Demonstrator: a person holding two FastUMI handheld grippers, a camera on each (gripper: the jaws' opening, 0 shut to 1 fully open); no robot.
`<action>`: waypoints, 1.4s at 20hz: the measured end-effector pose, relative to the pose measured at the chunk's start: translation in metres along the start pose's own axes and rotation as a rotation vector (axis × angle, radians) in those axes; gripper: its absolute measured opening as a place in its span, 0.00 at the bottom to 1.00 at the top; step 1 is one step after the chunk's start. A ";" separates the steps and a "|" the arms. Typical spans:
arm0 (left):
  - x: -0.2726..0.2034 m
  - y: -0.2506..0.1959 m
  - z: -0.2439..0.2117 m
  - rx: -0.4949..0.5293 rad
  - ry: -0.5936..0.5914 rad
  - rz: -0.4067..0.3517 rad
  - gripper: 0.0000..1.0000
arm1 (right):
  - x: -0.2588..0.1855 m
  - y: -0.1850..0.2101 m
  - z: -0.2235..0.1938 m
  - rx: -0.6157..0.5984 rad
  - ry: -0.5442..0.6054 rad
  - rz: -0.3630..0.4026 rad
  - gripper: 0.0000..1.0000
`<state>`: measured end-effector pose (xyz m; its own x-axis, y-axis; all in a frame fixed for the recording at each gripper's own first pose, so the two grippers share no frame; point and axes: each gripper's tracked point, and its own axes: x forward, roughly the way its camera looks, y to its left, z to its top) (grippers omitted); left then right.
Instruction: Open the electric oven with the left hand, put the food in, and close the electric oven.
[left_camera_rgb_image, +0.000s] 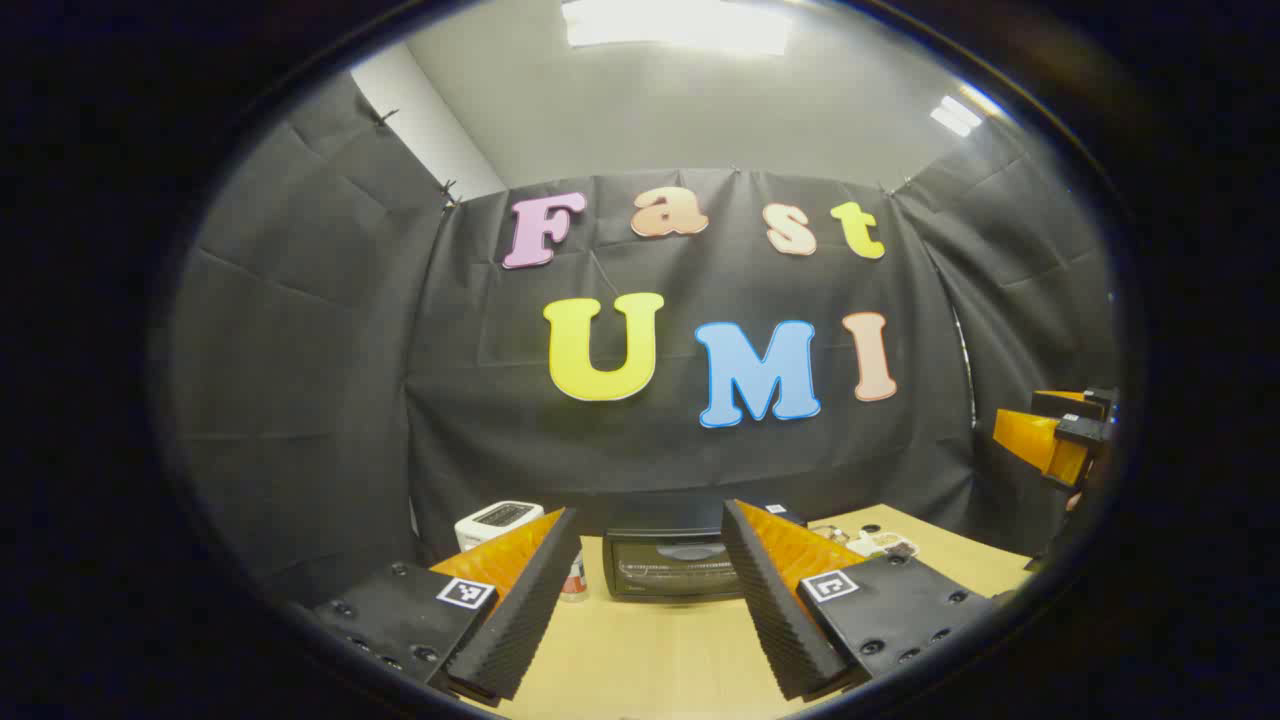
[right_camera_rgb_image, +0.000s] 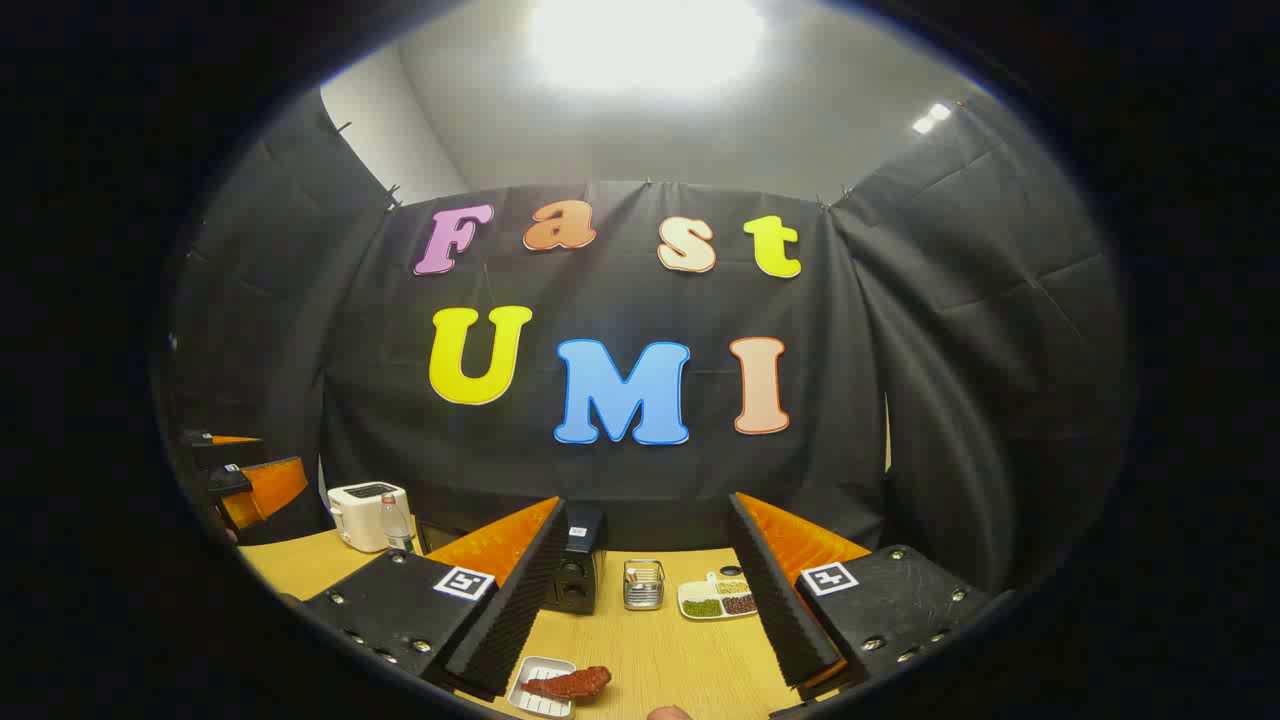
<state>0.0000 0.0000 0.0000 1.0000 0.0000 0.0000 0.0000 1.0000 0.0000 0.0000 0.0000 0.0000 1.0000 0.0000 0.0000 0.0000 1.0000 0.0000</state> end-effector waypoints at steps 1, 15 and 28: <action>-0.002 -0.002 0.001 0.002 -0.001 0.003 1.00 | -0.001 -0.002 -0.001 0.002 0.003 0.002 0.96; 0.045 -0.030 0.002 0.029 -0.039 0.038 1.00 | -0.010 -0.019 -0.024 0.010 0.013 0.062 0.96; 0.190 -0.039 -0.049 -0.013 -0.003 -0.093 0.95 | 0.027 -0.011 -0.033 -0.024 0.032 -0.077 0.96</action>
<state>0.1902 -0.0386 -0.0486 0.9957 -0.0925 0.0035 0.0926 0.9956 -0.0127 0.0273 -0.0111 -0.0329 0.9965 -0.0775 -0.0314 0.0768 0.9967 -0.0248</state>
